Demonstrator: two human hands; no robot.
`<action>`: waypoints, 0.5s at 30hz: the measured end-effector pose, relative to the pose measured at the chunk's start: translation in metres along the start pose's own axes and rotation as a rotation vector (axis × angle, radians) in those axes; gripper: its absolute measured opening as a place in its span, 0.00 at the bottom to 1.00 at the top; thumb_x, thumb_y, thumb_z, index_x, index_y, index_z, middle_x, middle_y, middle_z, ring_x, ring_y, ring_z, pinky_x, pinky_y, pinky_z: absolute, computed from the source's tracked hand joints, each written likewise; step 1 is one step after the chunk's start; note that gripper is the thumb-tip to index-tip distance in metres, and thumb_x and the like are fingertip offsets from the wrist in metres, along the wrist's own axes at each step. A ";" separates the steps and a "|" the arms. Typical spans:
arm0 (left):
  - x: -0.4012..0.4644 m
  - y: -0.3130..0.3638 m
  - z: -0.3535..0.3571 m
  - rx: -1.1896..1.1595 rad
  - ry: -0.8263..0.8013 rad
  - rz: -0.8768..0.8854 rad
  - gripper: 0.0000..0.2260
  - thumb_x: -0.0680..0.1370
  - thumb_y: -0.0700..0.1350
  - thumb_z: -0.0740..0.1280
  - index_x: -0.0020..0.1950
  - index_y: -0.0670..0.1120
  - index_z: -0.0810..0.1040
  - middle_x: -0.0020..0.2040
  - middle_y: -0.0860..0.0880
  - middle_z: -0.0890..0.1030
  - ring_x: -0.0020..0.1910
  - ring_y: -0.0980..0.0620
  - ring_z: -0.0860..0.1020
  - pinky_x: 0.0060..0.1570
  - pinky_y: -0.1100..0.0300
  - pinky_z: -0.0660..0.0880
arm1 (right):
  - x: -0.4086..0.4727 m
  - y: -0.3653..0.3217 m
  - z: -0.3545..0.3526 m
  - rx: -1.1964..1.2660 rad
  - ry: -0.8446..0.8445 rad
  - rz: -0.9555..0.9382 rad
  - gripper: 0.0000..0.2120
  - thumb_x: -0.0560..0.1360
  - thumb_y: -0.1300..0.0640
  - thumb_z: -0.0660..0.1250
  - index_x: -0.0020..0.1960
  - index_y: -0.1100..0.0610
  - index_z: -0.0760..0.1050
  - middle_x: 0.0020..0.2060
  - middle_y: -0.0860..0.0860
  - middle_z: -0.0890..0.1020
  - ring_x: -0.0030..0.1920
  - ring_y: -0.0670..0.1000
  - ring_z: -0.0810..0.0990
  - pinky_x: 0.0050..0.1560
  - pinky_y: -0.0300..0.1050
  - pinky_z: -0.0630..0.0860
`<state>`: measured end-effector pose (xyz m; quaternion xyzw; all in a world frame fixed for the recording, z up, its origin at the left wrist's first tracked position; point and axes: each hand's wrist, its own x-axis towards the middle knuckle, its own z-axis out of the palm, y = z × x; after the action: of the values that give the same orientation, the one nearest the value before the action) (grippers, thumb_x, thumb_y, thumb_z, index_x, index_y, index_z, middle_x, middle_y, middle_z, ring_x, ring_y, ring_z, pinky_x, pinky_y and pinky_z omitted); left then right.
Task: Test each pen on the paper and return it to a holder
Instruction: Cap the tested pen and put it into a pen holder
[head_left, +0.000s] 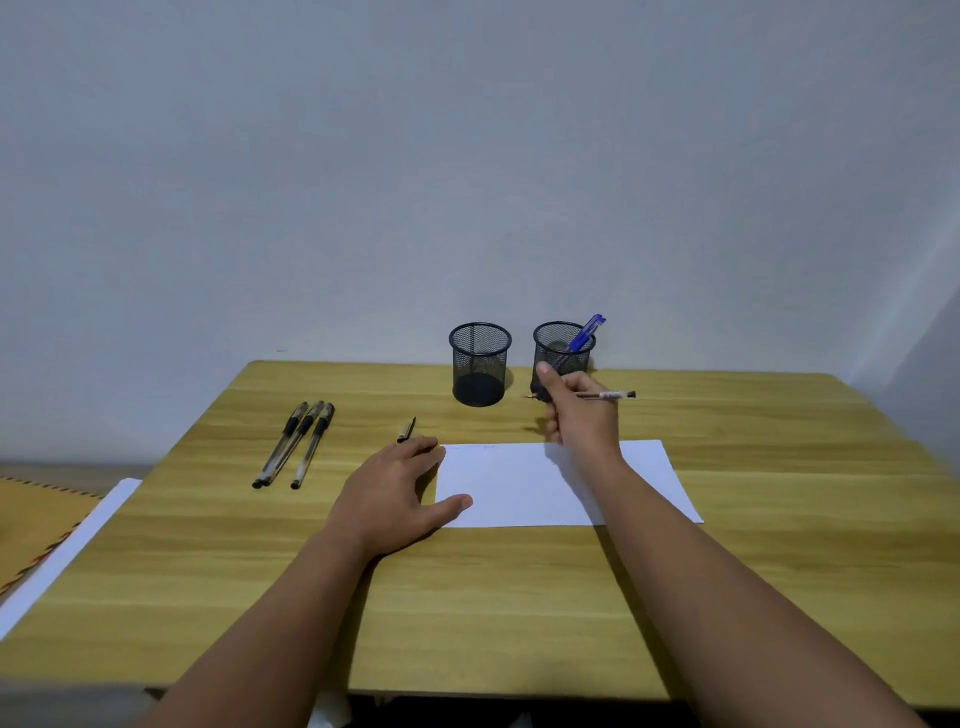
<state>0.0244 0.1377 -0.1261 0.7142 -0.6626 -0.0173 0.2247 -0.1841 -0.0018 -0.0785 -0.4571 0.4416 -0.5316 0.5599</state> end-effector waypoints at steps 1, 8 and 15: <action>-0.001 0.001 0.000 0.005 0.027 0.016 0.33 0.70 0.74 0.65 0.69 0.57 0.77 0.71 0.63 0.73 0.69 0.60 0.71 0.60 0.57 0.75 | -0.002 -0.008 -0.002 0.034 -0.022 0.022 0.19 0.81 0.44 0.74 0.46 0.61 0.81 0.28 0.50 0.82 0.24 0.45 0.75 0.23 0.36 0.70; 0.025 -0.002 -0.013 0.019 0.288 -0.111 0.19 0.77 0.60 0.69 0.64 0.52 0.81 0.55 0.54 0.77 0.57 0.52 0.74 0.42 0.56 0.75 | -0.008 -0.024 -0.007 0.046 -0.068 0.057 0.07 0.85 0.58 0.67 0.50 0.58 0.82 0.37 0.55 0.85 0.24 0.45 0.74 0.23 0.36 0.69; 0.048 -0.012 -0.022 0.184 0.045 -0.264 0.16 0.80 0.56 0.66 0.67 0.54 0.80 0.60 0.50 0.79 0.59 0.47 0.77 0.48 0.51 0.79 | -0.009 -0.012 -0.014 -0.116 -0.173 0.047 0.03 0.80 0.62 0.75 0.51 0.62 0.86 0.41 0.52 0.90 0.28 0.44 0.77 0.25 0.36 0.72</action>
<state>0.0481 0.0990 -0.0974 0.8128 -0.5567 0.0304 0.1689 -0.2004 0.0063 -0.0696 -0.5224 0.4323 -0.4502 0.5809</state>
